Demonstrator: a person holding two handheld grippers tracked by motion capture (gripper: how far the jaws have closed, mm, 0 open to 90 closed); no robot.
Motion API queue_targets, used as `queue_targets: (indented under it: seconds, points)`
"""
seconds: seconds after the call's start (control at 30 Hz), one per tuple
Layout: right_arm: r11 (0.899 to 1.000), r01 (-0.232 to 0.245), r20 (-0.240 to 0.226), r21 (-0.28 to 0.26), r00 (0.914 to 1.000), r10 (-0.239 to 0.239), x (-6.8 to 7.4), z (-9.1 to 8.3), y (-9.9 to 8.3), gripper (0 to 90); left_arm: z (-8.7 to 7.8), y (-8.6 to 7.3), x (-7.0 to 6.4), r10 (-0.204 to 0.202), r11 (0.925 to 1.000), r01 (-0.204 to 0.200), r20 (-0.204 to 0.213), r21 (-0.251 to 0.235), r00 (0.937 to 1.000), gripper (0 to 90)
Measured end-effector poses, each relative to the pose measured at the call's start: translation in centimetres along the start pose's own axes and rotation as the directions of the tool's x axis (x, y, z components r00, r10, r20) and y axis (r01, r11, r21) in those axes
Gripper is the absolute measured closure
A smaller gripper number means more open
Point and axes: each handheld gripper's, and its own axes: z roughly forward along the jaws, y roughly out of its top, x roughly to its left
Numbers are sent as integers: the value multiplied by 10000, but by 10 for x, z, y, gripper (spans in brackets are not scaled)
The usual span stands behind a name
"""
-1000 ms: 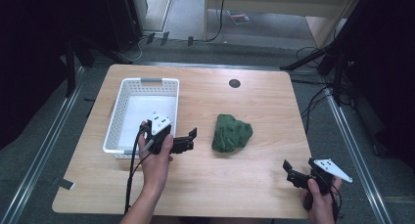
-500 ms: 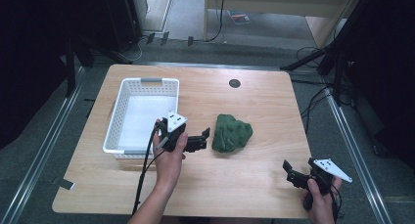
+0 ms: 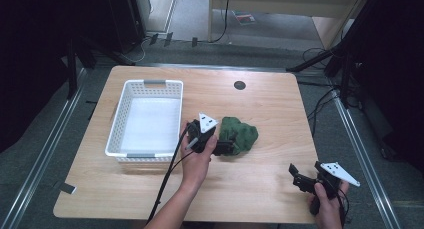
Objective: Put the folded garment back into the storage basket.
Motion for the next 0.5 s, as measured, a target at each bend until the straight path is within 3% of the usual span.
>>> queue_targets:
  seconds: [0.2,0.33,0.5]
  points:
    - [10000,-84,-15,3,10000,84,0,0,0,0,27,-8,-9,-136,9968,120,195,795,9997,0]
    - [9999,-96,-24,-28,10000,96,-1,0,0,0,43,-17,-13,2,9922,-14,99,1249,10000,0]
    - [10000,-86,-57,-36,9999,86,-1,0,0,0,58,-24,-13,-110,9882,136,-182,1527,9998,0]
